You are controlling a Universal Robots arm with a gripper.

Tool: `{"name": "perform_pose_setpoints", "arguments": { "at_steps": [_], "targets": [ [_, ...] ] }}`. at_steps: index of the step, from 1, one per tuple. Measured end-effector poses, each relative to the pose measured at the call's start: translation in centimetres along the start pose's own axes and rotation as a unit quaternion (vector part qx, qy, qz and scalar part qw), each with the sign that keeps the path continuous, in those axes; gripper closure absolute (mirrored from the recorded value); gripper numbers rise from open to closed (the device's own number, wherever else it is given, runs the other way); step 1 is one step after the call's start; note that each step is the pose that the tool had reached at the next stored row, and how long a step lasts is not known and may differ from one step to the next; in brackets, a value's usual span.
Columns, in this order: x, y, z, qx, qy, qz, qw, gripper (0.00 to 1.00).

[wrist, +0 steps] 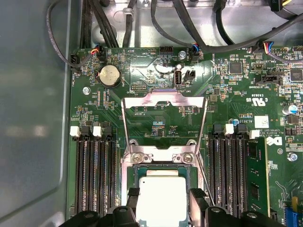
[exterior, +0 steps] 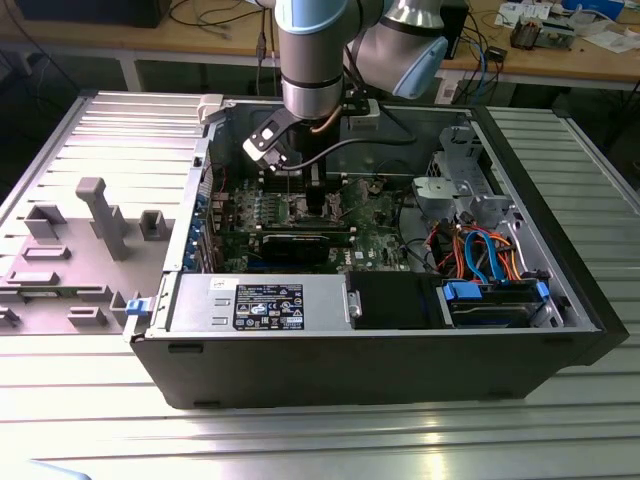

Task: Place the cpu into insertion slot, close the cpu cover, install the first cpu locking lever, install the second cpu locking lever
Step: 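Place the cpu into insertion slot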

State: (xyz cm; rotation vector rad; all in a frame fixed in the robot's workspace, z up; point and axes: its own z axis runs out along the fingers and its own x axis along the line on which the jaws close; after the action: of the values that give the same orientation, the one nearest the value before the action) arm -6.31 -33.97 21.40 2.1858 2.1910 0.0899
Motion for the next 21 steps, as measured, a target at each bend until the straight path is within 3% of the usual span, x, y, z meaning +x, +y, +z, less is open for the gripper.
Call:
{"name": "perform_pose_setpoints", "arguments": {
  "at_steps": [3, 4, 16, 17, 21],
  "targets": [
    [0.00, 0.00, 0.00, 0.0000, 0.0000, 0.000, 1.00000, 0.48],
    [0.00, 0.00, 0.00, 0.0000, 0.0000, 0.000, 1.00000, 0.55],
    [0.00, 0.02, -0.25, 0.0000, -0.0001, 0.000, 1.00000, 0.55],
    [0.00, 0.02, -0.30, 0.0000, -0.0001, 0.000, 1.00000, 0.57],
    [0.00, 0.04, -0.42, 0.0001, 0.0000, 0.000, 1.00000, 0.82]
  ]
}}
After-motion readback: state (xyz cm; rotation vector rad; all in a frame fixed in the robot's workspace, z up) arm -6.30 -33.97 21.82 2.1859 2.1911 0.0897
